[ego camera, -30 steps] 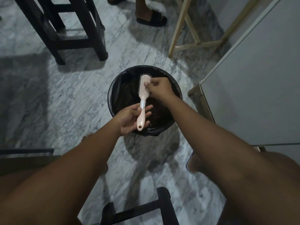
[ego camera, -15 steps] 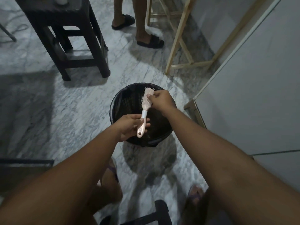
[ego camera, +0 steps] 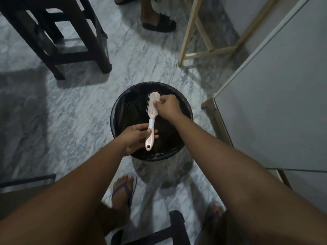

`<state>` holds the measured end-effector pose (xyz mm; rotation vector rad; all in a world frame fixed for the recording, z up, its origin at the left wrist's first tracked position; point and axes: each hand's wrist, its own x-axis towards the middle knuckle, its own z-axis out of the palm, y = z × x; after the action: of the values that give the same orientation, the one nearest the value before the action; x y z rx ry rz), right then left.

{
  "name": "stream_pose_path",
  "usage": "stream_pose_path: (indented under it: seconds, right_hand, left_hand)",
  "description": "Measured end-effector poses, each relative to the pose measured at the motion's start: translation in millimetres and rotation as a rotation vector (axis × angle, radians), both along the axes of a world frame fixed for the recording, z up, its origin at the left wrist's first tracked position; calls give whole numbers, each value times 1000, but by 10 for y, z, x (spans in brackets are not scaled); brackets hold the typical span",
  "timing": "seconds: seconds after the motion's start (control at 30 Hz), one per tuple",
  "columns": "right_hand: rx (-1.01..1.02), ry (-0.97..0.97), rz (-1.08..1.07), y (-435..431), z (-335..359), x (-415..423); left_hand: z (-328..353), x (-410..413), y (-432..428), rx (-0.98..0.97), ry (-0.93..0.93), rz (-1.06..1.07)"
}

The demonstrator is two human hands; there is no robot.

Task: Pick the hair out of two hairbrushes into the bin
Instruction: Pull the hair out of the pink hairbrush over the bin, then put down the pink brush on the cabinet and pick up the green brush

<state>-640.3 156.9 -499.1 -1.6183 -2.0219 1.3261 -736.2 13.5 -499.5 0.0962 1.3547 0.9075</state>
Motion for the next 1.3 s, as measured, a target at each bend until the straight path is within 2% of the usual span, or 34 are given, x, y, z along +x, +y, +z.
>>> stream_pose_path:
  seconds: [0.13, 0.3, 0.53, 0.8, 1.03, 1.3]
  right_hand:
    - [-3, 39, -34, 44, 430, 68]
    - [5, 37, -81, 188, 1232, 209]
    - [16, 64, -183, 585, 2789, 626]
    - [176, 59, -320, 845, 4529, 1537]
    - [236, 26, -578, 589, 5451, 2727]
    - [237, -35, -795, 94, 5639, 4606]
  left_hand:
    - [392, 24, 90, 7, 17, -33]
    - [1260, 61, 257, 48, 41, -93]
    - [2751, 327, 722, 186, 32, -234]
    - [4311, 962, 1238, 377, 47, -426]
    - [5226, 1993, 1425, 393, 23, -649]
    - [5369, 3849, 1260, 365, -36, -850]
